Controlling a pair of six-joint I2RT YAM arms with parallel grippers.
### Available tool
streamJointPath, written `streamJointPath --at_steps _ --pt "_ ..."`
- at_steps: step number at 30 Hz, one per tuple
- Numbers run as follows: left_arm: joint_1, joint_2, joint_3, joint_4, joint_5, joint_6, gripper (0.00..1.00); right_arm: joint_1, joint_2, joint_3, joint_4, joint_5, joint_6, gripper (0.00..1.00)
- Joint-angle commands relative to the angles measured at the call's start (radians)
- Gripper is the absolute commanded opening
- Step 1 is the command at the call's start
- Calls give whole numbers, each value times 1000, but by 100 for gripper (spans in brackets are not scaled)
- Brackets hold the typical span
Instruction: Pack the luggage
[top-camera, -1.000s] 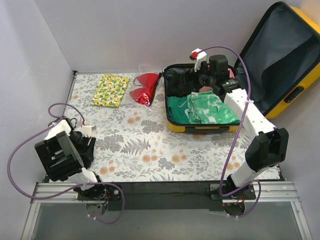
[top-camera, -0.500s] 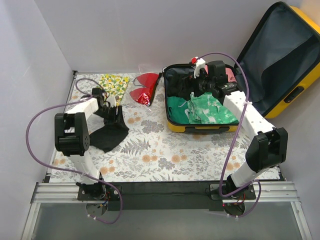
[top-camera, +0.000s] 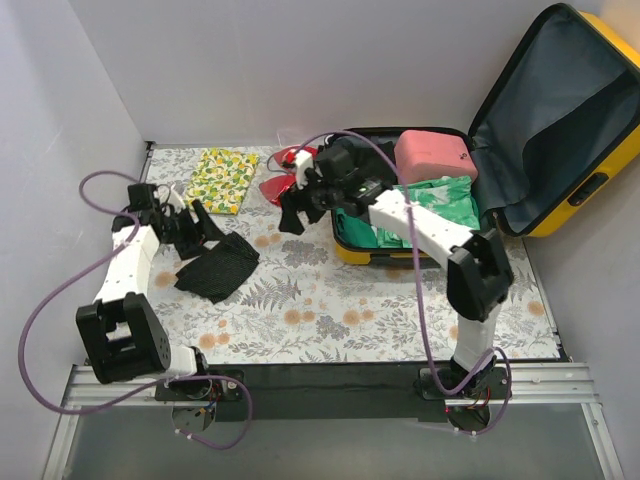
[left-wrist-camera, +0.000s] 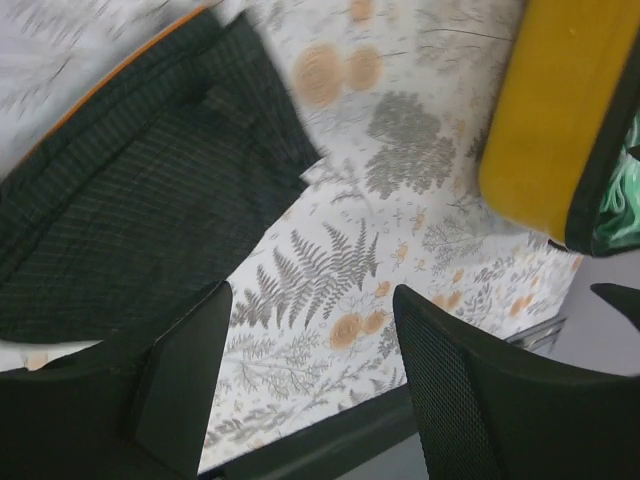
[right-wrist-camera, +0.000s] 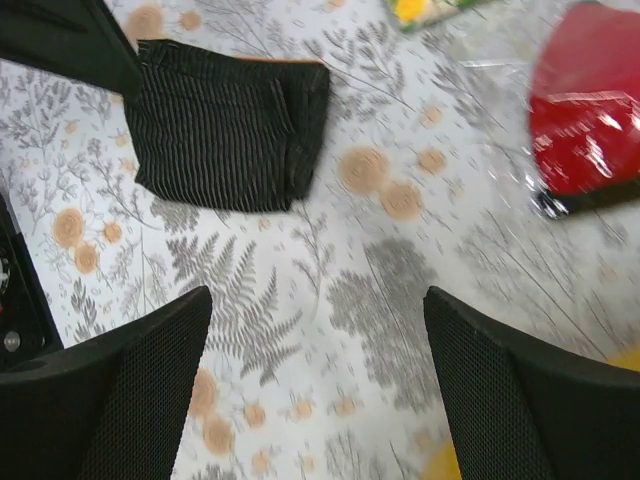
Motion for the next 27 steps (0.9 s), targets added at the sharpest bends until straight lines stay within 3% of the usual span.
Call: streamJointPath --at_steps 1,6,12,27 --pt "91 -72 -136 -20 -62 -151 65 72 128 135 39 5 6 92" --pt "152 -138 -247 4 -195 -189 68 136 317 225 54 33 18 98" --pt "175 -120 -287 26 -174 -215 68 152 456 345 54 47 -11 98" --pt "211 49 -304 90 -183 -283 69 199 589 408 77 -48 29 91"
